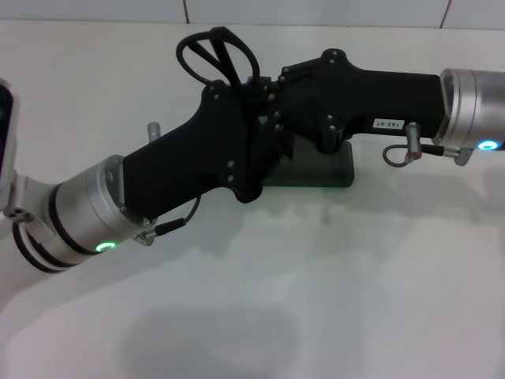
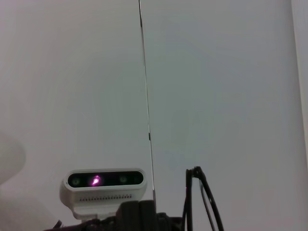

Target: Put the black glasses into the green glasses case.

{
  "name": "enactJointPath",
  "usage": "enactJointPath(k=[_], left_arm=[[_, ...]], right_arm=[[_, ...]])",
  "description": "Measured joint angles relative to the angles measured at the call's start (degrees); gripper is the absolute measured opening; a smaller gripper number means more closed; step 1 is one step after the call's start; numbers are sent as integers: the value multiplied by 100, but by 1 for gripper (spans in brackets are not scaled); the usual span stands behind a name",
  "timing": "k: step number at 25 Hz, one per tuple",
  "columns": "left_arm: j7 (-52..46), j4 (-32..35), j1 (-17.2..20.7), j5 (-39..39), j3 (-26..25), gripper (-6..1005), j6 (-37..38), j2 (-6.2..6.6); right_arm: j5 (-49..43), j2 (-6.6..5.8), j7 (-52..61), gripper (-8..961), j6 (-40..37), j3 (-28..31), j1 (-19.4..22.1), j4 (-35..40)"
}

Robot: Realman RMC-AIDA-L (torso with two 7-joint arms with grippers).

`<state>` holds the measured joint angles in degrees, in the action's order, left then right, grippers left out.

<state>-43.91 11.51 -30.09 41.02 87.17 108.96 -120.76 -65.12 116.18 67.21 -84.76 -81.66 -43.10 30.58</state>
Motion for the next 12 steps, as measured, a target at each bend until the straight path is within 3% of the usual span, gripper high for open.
enactJointPath(k=[12], left_arm=[[-4, 0, 177, 0, 26, 20, 21, 47]], right_arm=[[0, -31, 19, 56, 152, 27, 84, 60]])
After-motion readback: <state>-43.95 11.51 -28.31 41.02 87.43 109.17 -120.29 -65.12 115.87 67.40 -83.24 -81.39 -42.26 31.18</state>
